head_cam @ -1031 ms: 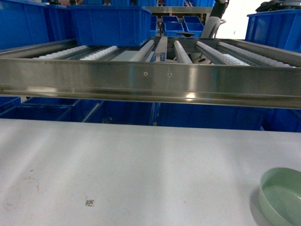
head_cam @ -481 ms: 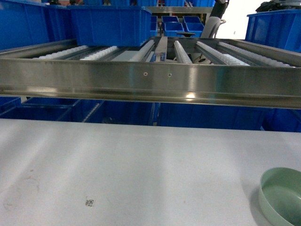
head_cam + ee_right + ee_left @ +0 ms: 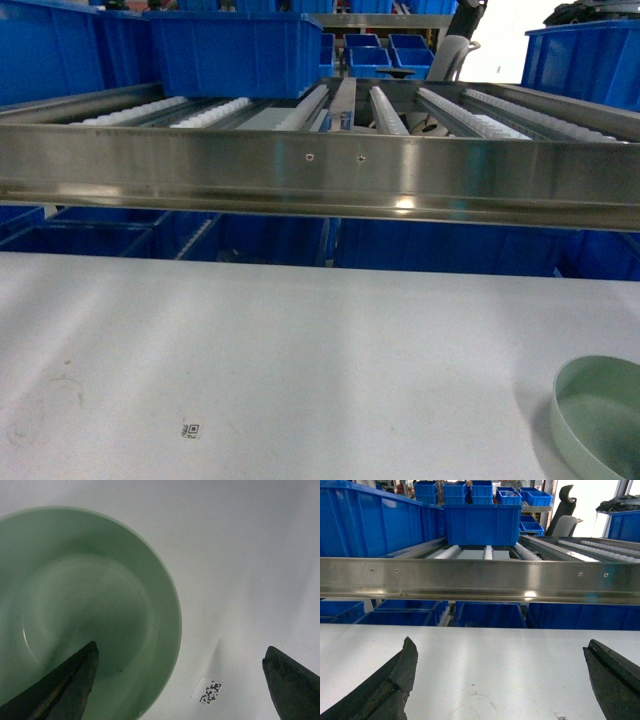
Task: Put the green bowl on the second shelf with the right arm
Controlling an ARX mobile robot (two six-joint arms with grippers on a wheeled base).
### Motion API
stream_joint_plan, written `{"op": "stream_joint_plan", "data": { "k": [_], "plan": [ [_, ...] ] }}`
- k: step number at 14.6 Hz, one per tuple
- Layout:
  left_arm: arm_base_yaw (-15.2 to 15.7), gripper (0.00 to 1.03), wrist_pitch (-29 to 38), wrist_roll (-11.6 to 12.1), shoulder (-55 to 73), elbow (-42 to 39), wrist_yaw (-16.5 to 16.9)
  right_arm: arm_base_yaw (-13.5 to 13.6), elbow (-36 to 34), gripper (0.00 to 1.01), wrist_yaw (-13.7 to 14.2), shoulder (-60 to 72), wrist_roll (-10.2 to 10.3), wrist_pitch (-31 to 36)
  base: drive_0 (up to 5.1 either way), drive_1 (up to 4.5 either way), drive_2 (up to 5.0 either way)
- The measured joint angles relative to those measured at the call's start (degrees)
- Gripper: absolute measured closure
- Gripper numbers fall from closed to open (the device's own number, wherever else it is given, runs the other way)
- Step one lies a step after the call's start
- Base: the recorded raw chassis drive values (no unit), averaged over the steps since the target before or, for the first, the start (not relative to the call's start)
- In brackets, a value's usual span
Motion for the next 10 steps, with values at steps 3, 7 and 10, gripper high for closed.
{"op": "stream_joint_plan", "data": {
  "k": [3,7,10],
  "plan": [
    [0.0,0.05,0.0,0.02,0.0,0.0,0.0,-0.61,1.53,0.03,0.17,1.7,-0.68,-0.57,0.0,0.0,0.0],
    [0.0,0.05,0.0,0.0,0.0,0.0,0.0,-0.28,2.84,0.03,0.26,3.56,-1.03,-0.26,0.0,0.0,0.0],
    [0.0,0.05,0.0,0.0,0.0,-0.02,0.02,0.26,2.91,0.03,0.35,4.9,-0.98,0.31,0.0,0.0,0.0]
  ]
}}
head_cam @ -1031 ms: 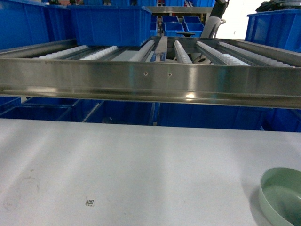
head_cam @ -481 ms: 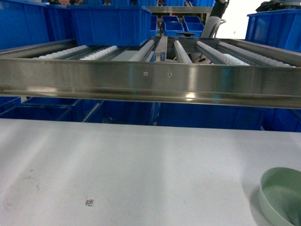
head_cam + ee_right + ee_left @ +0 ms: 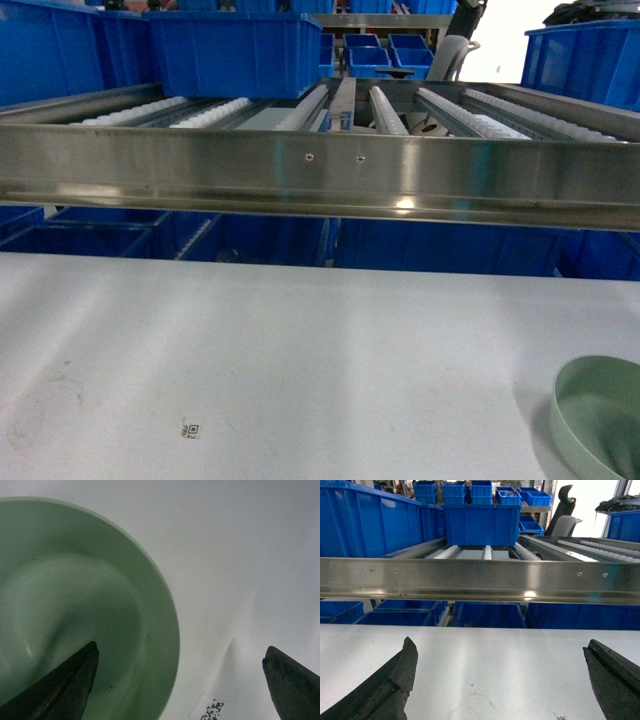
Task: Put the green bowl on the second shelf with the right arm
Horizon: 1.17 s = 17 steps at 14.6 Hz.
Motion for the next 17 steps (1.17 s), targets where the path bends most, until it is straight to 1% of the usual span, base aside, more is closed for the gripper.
{"op": "stream_joint_plan", "data": {
  "k": [4,5,6,7,8,10,12,14,15,17],
  "plan": [
    [0.0,0.05,0.0,0.02,0.0,0.02,-0.02,1.42,-0.26,0.03,0.63,0.66,0.04,2.19,0.0,0.0,0.0],
    [0.0,0.05,0.0,0.0,0.0,0.02,-0.02,1.95,-0.94,0.08,1.14,0.79,0.22,2.58,0.0,0.0,0.0],
    [0.0,0.05,0.0,0.0,0.0,0.02,-0.02,3.02,-2.19,0.43,1.49,0.79,1.09,3.41,0.0,0.0,0.0],
    [0.0,0.05,0.0,0.0,0.0,0.02,-0.02,3.02,-2.84,0.76,1.53,0.79,1.36,4.04,0.0,0.0,0.0],
    [0.0,0.05,0.0,0.02,0.0,0.02,-0.02,3.39,-4.24,0.99,0.39,0.24,3.48,5.97,0.0,0.0,0.0],
    [0.0,0.05,0.0,0.0,0.0,0.02,0.0,3.63,-5.44,0.99,0.17,-0.31,4.87,7.76,0.0,0.0,0.0],
    [0.0,0.05,0.0,0.0,0.0,0.02,0.0,4.9,-6.84,0.99,-1.2,-2.49,7.54,10.01,0.0,0.0,0.0],
    [0.0,0.05,0.0,0.02,0.0,0.02,-0.02,5.25,-7.1,0.99,-1.49,-2.95,8.17,10.54,0.0,0.0,0.0],
    [0.0,0.05,0.0,0.0,0.0,0.02,-0.02,5.31,-7.34,0.99,-1.75,-3.45,8.94,11.06,0.0,0.0,0.0],
    [0.0,0.05,0.0,0.0,0.0,0.02,-0.02,5.57,-9.4,0.99,-3.63,-7.5,12.15,14.03,0.0,0.0,0.0]
  ]
}}
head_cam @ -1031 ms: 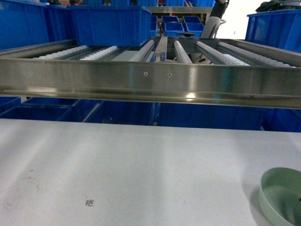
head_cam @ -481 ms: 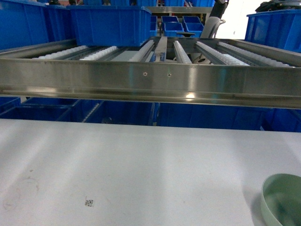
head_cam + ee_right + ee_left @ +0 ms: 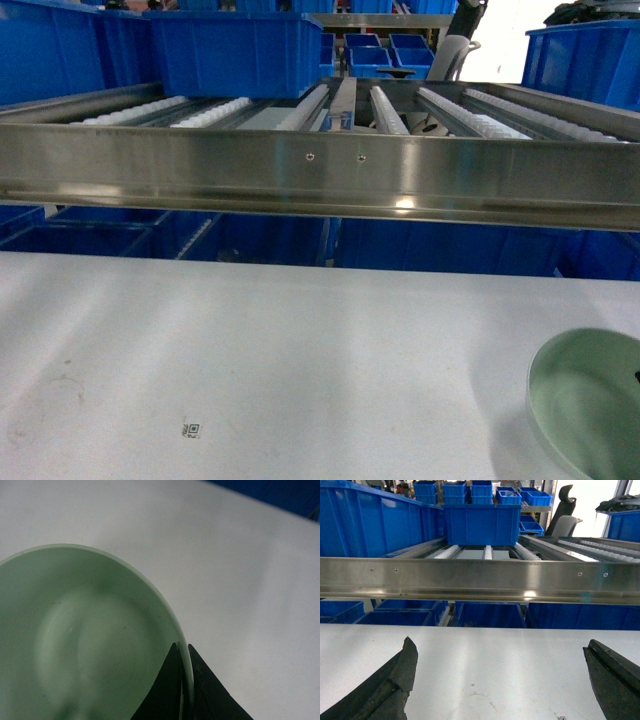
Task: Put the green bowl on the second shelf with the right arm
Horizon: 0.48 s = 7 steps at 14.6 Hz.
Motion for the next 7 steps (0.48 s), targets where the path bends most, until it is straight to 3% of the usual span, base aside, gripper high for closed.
{"op": "stream_joint_plan", "data": {
  "k": [3,7],
  "plan": [
    [0.0,0.05,0.0,0.0,0.0,0.0,0.02,0.0,-3.32,0.99,-1.95,-10.97,4.94,5.33,0.0,0.0,0.0],
    [0.0,0.05,0.0,0.0,0.0,0.0,0.0,-1.2,-9.2,0.99,-2.64,-34.03,13.64,4.66,0.0,0.0,0.0]
  ]
}}
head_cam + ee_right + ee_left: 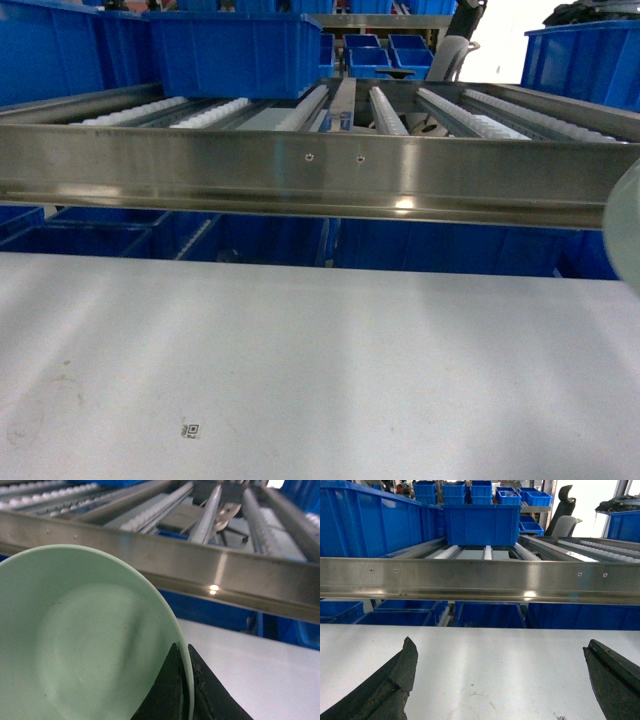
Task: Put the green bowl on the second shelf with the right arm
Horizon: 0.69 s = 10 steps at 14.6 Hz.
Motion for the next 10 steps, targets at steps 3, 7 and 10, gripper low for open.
{"op": "stream_joint_plan", "data": {
  "k": [3,7,10],
  "plan": [
    [0.0,0.05,0.0,0.0,0.0,0.0,0.02,-1.33,-2.93,0.99,0.74,-16.41,5.01,-4.7,0.0,0.0,0.0],
    [0.0,0.05,0.0,0.02,0.0,0.0,0.02,-3.15,-5.09,0.99,-0.98,-32.15,10.75,-11.85,0.0,0.0,0.0],
    [0.0,0.05,0.0,0.0,0.0,0.0,0.0,-3.32,-6.91,0.99,-0.15,-35.45,12.52,-13.55,0.0,0.0,0.0]
  ]
}}
